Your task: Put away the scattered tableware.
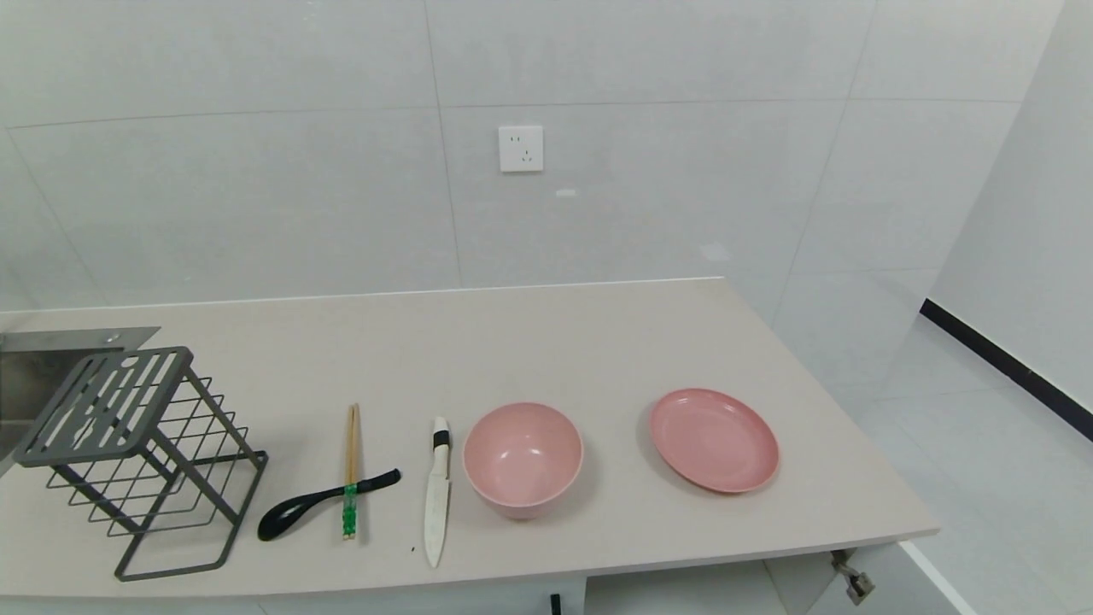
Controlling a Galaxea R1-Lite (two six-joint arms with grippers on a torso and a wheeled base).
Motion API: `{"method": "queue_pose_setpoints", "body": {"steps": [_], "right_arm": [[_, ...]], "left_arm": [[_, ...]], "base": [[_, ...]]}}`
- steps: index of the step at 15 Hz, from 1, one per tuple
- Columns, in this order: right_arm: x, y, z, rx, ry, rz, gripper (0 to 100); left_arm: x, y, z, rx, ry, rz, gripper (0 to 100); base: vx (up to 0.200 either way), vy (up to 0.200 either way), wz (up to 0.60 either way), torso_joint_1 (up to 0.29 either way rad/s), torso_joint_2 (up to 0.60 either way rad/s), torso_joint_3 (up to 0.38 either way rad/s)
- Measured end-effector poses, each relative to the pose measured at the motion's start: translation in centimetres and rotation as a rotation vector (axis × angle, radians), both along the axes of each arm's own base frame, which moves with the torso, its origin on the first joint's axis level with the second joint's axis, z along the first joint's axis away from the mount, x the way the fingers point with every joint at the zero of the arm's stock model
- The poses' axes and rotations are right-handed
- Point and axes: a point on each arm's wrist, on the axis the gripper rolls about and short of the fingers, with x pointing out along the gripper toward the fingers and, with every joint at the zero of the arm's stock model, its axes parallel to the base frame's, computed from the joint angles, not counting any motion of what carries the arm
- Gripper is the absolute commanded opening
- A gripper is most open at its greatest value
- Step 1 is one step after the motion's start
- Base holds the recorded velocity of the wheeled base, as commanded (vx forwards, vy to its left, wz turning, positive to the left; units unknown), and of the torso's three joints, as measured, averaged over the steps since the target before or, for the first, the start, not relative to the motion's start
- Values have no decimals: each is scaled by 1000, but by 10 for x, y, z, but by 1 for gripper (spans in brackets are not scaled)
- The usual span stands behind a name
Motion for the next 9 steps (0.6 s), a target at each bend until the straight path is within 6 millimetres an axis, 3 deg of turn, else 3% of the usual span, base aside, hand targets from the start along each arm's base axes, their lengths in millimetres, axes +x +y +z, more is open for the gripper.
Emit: {"method": "queue_pose_setpoints", "body": {"steps": [6, 9], "right_arm": [[0, 0, 0, -4, 0, 6, 100], [0, 0, 0, -13, 0, 8, 100]], "left_arm": [[0, 0, 0, 1, 0, 0, 100], [0, 0, 0, 4, -1, -1, 100]], "base": [[0, 0, 0, 345, -138, 206], [0, 0, 0, 129, -56, 71]]}}
